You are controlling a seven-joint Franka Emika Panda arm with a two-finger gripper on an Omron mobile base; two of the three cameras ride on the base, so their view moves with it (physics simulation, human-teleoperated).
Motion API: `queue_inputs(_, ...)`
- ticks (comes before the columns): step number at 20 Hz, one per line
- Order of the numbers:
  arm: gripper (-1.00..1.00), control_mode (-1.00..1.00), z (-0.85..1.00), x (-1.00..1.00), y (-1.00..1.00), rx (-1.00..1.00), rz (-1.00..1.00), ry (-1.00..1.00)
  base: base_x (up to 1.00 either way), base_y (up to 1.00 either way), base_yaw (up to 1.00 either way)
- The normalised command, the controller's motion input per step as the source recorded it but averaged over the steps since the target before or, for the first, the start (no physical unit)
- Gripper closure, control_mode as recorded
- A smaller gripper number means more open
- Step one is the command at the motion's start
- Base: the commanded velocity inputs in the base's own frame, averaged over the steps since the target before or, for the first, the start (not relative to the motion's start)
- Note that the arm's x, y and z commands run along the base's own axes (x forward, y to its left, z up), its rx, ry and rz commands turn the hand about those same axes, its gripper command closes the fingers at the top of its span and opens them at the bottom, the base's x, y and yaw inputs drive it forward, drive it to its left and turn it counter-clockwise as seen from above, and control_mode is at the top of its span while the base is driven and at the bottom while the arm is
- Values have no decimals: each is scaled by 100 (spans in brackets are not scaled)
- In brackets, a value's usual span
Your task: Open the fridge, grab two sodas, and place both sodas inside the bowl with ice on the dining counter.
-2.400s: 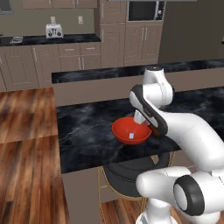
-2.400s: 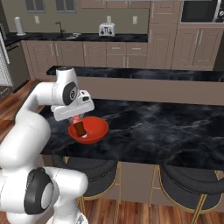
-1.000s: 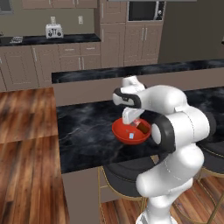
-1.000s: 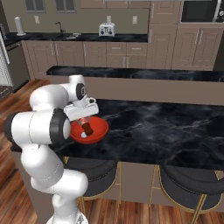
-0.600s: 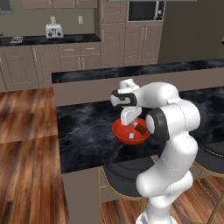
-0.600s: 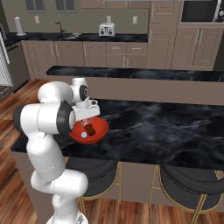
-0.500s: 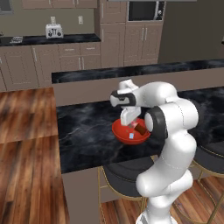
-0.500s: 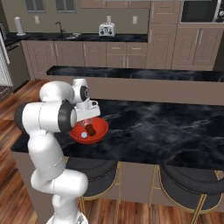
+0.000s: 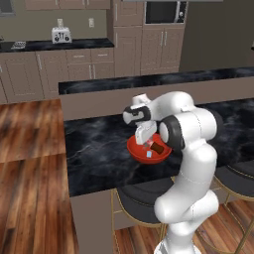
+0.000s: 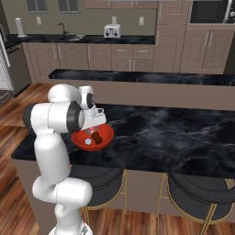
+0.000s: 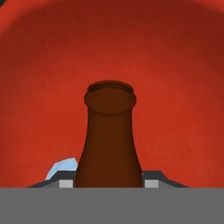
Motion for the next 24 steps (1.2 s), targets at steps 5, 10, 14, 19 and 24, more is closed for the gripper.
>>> queue_inputs(5, 100, -100, -27, 12, 0, 0, 4, 0, 0, 0, 0)
queue_inputs(10, -100, -100, -24, 7, 0, 0, 3, 1, 0, 0, 0)
queue_inputs(14, -100, -100, 0, -3, -2, 4, 0, -2, 0, 0, 0)
queue_inputs(19, -100, -100, 4, -19, -2, 3, 0, -8, 0, 0, 0)
queue_inputs(24, -100, -100, 25, -33, 0, 2, 0, -9, 0, 0, 0)
